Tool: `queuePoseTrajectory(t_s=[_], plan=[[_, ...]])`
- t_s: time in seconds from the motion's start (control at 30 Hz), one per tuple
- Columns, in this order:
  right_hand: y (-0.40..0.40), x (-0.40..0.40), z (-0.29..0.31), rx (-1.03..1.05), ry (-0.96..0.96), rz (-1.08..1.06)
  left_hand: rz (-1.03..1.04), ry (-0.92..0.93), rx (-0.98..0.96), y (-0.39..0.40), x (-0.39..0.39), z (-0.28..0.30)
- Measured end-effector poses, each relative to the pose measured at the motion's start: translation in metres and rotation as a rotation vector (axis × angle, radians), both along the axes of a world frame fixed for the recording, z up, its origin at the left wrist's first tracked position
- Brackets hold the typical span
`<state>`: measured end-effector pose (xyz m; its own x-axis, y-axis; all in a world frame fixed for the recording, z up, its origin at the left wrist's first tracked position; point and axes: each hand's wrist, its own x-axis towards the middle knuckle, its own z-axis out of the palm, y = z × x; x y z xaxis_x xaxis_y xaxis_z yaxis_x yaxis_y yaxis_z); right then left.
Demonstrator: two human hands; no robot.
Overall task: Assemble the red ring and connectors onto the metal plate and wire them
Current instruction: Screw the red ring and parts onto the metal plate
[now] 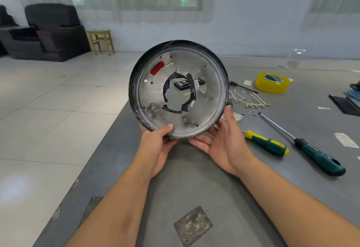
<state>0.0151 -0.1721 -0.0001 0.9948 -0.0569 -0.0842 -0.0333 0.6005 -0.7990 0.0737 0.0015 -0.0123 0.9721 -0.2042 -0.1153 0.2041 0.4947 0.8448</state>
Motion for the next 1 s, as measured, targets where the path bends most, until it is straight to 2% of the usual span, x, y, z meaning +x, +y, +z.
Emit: queuePoseTrajectory(t_s=[0.17, 0.5, 0.73, 1.0], plan=[[-0.007, 0.002, -0.003, 0.174, 0.062, 0.071, 0.026, -0.123, 0.058, -0.003, -0.003, -0.002], [0.004, 0.003, -0.008, 0.242, 0.006, 0.038, 0.132, -0.236, 0.138, -0.007, -0.01, -0.011], [0.006, 0.005, -0.01, 0.22, 0.024, -0.003, 0.001, -0.124, 0.157, -0.002, -0.012, -0.004], [0.008, 0.005, -0.009, 0.177, 0.053, -0.062, -0.038, -0.116, 0.083, 0.002, -0.012, -0.003]])
